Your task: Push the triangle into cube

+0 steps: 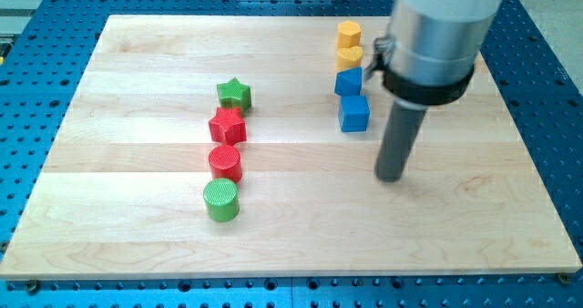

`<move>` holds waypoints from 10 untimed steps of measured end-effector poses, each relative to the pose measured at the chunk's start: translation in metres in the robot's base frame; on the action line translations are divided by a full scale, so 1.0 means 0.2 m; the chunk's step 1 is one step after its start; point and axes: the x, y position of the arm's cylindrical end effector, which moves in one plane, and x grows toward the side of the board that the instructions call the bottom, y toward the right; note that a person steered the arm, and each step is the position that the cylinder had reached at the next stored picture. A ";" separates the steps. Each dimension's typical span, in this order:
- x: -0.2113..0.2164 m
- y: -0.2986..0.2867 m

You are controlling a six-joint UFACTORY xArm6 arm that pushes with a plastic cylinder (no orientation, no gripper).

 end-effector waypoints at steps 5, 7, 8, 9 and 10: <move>-0.66 -0.16; -0.75 -0.26; -0.64 -0.30; -0.64 -0.29; -0.71 -0.43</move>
